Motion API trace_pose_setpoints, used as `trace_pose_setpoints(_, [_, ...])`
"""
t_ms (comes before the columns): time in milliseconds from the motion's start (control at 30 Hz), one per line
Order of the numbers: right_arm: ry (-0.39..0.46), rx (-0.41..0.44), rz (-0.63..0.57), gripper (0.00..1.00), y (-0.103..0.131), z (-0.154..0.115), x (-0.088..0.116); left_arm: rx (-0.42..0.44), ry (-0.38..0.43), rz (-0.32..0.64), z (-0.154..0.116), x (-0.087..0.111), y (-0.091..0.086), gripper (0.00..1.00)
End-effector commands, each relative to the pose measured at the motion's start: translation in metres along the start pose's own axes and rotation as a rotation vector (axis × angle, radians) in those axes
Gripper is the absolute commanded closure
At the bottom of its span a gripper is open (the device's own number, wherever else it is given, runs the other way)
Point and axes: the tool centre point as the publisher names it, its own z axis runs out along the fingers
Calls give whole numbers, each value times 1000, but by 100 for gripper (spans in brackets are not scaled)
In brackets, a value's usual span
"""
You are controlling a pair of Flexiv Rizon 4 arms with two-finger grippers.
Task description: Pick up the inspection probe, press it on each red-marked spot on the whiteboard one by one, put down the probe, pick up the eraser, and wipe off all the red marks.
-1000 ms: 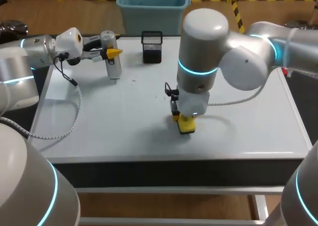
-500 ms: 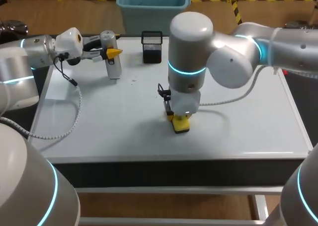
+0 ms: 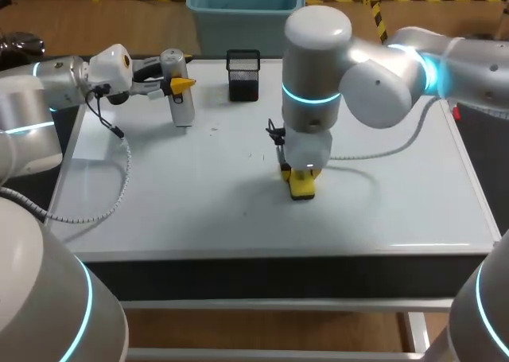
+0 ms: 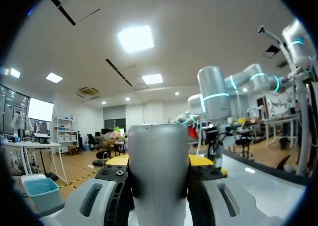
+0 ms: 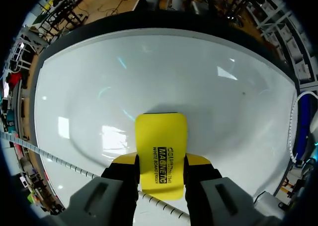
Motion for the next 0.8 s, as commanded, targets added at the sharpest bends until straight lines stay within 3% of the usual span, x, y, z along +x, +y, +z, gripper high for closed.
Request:
trace_pose_setpoints(33, [-5,-3,10,100,-7,11,14,1,3,0,0,-1,-1,100])
trace_pose_setpoints(433, [-2,-1,56,100,-21,11,31,1,3,0,0,-1,-1,100])
trace_pose_setpoints(800, [-30,-4,127,100,-43,-27,52,1,3,0,0,-1,-1,100])
